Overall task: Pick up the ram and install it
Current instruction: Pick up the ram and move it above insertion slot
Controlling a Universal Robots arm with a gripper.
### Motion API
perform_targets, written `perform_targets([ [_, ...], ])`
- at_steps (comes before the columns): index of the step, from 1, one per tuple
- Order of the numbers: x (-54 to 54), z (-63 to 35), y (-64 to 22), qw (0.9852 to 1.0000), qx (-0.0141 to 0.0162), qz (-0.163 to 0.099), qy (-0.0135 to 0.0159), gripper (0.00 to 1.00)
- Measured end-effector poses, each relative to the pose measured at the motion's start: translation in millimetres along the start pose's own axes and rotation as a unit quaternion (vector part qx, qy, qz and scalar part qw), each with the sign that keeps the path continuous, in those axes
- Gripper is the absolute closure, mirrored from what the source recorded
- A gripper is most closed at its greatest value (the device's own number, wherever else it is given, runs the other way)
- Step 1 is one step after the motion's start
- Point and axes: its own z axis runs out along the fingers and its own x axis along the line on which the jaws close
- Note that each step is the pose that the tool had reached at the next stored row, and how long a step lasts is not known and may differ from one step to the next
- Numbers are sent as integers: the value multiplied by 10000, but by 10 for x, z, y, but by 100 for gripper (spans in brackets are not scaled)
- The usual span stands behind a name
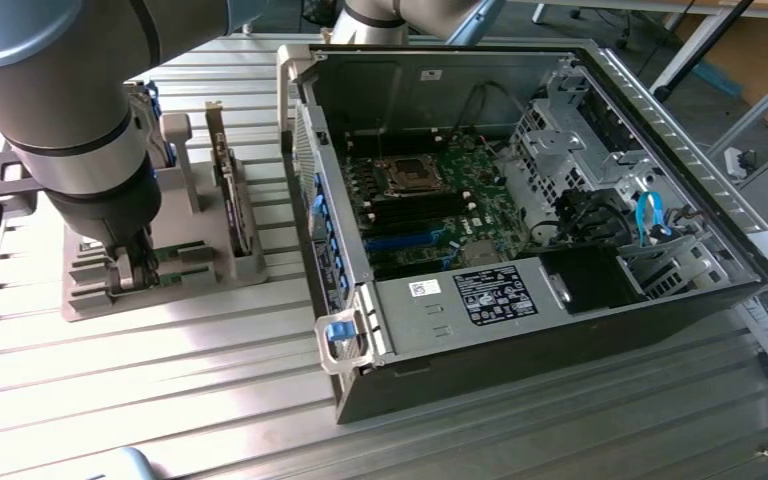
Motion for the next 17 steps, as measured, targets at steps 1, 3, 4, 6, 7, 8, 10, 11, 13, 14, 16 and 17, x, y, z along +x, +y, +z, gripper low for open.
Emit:
perform_targets([
  [1, 0, 6, 0, 10000, 0, 0, 0, 76],
  [3, 0, 8, 0, 10000, -1, 0, 0, 76],
  [4, 0, 9, 0, 10000, 0, 0, 0, 76],
  [6, -1, 11, -2, 10000, 1, 0, 0, 76],
  [7, -1, 11, -2, 10000, 0, 0, 0, 76],
  [8, -1, 11, -2, 10000, 0, 0, 0, 76],
  [10, -2, 11, -7, 10000, 1, 1, -1, 76],
  [11, -1, 10, -13, 10000, 0, 0, 0, 76],
  [13, 1, 11, -25, 10000, 0, 0, 0, 76],
  [14, 1, 11, -32, 10000, 0, 0, 0, 76],
  [16, 2, 10, -46, 10000, 0, 0, 0, 76],
  [17, 2, 10, -52, 10000, 0, 0, 0, 76],
])
